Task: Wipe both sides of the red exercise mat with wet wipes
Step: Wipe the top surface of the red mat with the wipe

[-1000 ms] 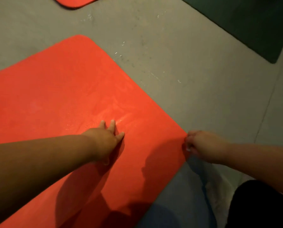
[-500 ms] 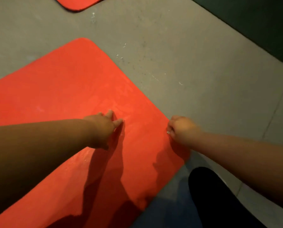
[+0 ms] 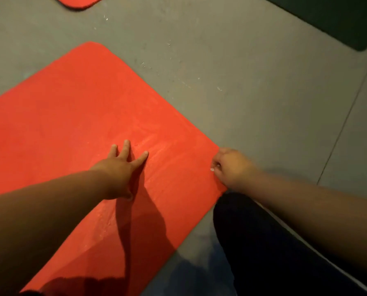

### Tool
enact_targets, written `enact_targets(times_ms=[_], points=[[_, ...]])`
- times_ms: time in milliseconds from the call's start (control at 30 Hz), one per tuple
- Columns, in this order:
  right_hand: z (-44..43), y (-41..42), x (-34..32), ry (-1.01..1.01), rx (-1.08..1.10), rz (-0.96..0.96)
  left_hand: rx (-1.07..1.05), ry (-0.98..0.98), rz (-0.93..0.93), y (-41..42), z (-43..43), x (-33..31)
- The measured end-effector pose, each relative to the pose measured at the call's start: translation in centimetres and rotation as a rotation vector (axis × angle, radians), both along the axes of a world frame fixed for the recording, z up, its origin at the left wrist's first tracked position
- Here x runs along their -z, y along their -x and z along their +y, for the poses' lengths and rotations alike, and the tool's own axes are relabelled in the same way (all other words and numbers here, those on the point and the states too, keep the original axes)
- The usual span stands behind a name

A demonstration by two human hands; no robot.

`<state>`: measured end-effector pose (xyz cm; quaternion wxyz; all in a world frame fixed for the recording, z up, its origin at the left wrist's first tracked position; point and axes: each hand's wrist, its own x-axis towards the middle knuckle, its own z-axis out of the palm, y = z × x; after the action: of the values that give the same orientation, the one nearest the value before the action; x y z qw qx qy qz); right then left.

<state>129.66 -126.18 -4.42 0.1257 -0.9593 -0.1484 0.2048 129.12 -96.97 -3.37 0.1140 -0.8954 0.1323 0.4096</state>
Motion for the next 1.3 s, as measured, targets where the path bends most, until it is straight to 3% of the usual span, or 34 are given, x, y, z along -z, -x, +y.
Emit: enact_targets(times_ms=[233,433,733,933,1200,1300], points=[[3.8,-6.6,1.0,-0.104,-0.015,-0.141,-0.169,0.065,0.076,1.4,-1.3,-0.7],[-0.7,-1.7,0.6,-0.07,0.109,-0.091,-0.212,0.108,0.046,3.1,-1.1,0.5],[3.4,-8.6,2.0,-0.114,-0.045,-0.166,-0.269,0.126,0.016,3.3,-1.2,0.7],[-2.2,0.8,1.9,-0.214,0.169,-0.13,-0.292,0.147,0.002,3.2,-1.2,0.8],[3.1,-8.6,1.6,-0.195,-0.032,-0.157,-0.371,0.123,0.002,3.4,-2.1,0.2],[3.6,-6.7,0.9,-0.309,-0.094,-0.059,-0.436,0.218,-0.147,4.0,-3.9,-0.1]])
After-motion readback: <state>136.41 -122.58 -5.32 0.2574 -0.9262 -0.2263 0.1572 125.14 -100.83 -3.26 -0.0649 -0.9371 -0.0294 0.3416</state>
